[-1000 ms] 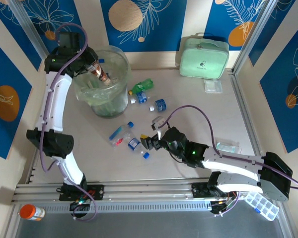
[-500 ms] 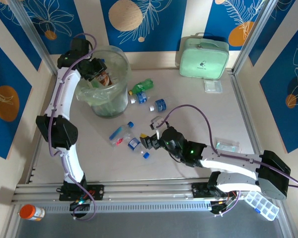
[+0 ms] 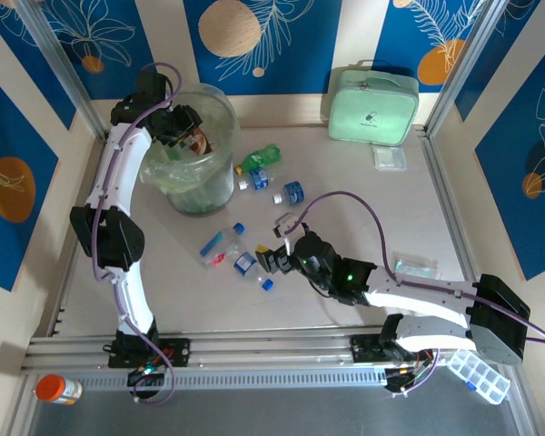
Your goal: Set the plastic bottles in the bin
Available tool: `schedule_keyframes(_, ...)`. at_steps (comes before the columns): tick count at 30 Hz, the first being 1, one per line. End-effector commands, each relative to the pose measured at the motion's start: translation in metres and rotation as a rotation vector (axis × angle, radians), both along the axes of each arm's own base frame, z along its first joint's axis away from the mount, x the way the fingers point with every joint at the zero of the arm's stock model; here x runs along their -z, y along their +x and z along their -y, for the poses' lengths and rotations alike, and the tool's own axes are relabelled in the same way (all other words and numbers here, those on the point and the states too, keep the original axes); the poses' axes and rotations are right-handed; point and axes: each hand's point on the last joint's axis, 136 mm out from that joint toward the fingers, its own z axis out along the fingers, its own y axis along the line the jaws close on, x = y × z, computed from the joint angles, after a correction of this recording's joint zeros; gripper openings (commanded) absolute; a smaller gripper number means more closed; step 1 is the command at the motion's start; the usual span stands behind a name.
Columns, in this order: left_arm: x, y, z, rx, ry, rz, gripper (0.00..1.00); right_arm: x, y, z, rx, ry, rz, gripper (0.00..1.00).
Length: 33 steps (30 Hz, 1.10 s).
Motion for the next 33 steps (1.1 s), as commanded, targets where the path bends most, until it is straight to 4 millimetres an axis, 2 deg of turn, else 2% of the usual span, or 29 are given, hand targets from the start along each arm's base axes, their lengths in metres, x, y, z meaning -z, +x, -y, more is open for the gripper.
schedule_keyframes(1, 0.019, -0.011, -0.004, 0.013, 0.017, -0.075, 0.68, -0.017, 0.005, -0.003, 0.017, 0.017, 0.038, 0.87)
schedule_keyframes(2, 0.013, -0.012, -0.005, 0.006, 0.018, -0.06, 0.7, -0.017, 0.005, -0.003, 0.021, 0.015, 0.041, 0.87)
schedule_keyframes(3, 0.007, -0.013, -0.006, 0.003, 0.019, -0.043, 0.78, -0.017, 0.005, -0.003, 0.024, 0.014, 0.045, 0.87)
schedule_keyframes(6, -0.013, -0.019, -0.006, 0.001, 0.013, -0.001, 0.89, -0.018, 0.005, -0.002, 0.023, 0.017, 0.048, 0.87)
schedule_keyframes(12, -0.043, -0.04, -0.009, -0.002, 0.004, 0.049, 0.87, -0.018, 0.006, -0.001, 0.031, 0.014, 0.055, 0.87)
schedule_keyframes(17, -0.08, -0.077, -0.017, -0.048, 0.029, 0.15, 0.83, -0.019, 0.005, -0.001, 0.028, 0.015, 0.053, 0.87)
schedule_keyframes(20, -0.105, -0.109, -0.016, -0.061, 0.064, 0.227, 0.83, -0.018, 0.006, -0.001, 0.029, 0.014, 0.05, 0.87)
schedule_keyframes(23, -0.119, -0.143, -0.008, -0.059, 0.103, 0.309, 0.83, -0.018, 0.006, -0.001, 0.028, 0.014, 0.049, 0.87)
schedule_keyframes(27, -0.115, -0.188, 0.011, -0.011, 0.152, 0.391, 0.82, -0.018, 0.005, 0.0, 0.03, 0.017, 0.048, 0.87)
schedule_keyframes(29, -0.101, -0.205, 0.021, 0.029, 0.163, 0.398, 0.81, -0.018, 0.005, -0.001, 0.027, 0.021, 0.043, 0.87)
schedule_keyframes(33, -0.057, -0.231, 0.039, 0.089, 0.17, 0.372, 0.81, -0.014, 0.006, -0.003, 0.019, 0.021, 0.028, 0.87)
